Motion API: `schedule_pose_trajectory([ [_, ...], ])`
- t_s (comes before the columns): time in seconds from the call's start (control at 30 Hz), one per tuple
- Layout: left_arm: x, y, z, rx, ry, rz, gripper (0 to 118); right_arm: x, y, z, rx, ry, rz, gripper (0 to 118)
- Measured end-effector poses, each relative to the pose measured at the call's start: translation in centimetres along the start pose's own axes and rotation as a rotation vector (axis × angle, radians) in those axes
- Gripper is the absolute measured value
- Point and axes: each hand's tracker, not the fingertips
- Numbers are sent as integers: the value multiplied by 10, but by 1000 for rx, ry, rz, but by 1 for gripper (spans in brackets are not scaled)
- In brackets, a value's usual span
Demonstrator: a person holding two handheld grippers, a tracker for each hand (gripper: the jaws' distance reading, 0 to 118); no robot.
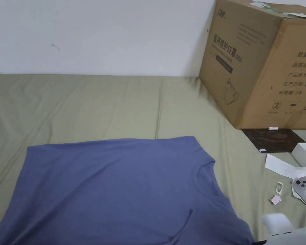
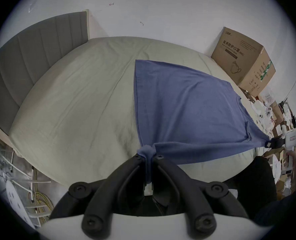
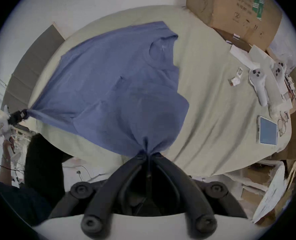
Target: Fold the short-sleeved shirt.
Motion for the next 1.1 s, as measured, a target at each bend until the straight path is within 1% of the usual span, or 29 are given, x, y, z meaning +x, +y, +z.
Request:
schedule_pose_trajectory([
  [0.1, 1, 11, 2, 16, 2, -15, 6, 4, 18, 21, 54, 46, -45, 1],
  [0.17, 2, 25, 1, 30, -2, -21, 6, 4, 36, 30, 91, 56, -65, 1],
  [0.3, 4, 70, -21, 52, 17, -56, 6, 3, 93, 27, 133, 91, -93, 1],
  [0.43, 1, 118, -65, 59, 12, -50, 6, -4, 157, -2, 146, 43, -75, 1],
  [0.57, 0, 154, -117, 39, 38, -68, 6, -2, 213, -53, 135, 14, -85, 1],
  [0.67, 0, 170, -154, 16, 60, -78, 6, -1, 237, -95, 78, -26, -96, 1],
  [0.7, -2, 173, -166, 1, 56, -68, 7, 6, 244, -114, 56, -38, -105, 1],
  [0.77, -4, 175, -184, -27, 62, -52, 7, 7, 247, -134, 19, -68, -107, 2],
  [0.83, -4, 173, -196, -46, 74, -57, 8, 3, 245, -146, 5, -92, -107, 7],
  [0.87, -4, 171, -200, -56, 80, -59, 13, 3, 242, -149, 11, -95, -118, 17],
  [0.93, -3, 166, -200, -59, 90, -61, 49, 4, 235, -148, 31, -80, -134, 69],
  [0.97, -4, 163, -197, -52, 92, -60, 71, 6, 232, -150, 39, -77, -137, 90],
  [1.0, -5, 161, -194, -42, 86, -52, 71, 6, 227, -147, 59, -76, -140, 90],
  [1.03, -7, 158, -188, -27, 45, -14, 78, 5, 222, -142, 86, -78, -140, 95],
  [1.07, -9, 155, -180, -8, 14, 20, 94, 5, 215, -135, 123, -55, -150, 101],
  [1.1, -10, 152, -173, 5, -5, 43, 116, 3, 210, -127, 151, -47, -156, 104],
])
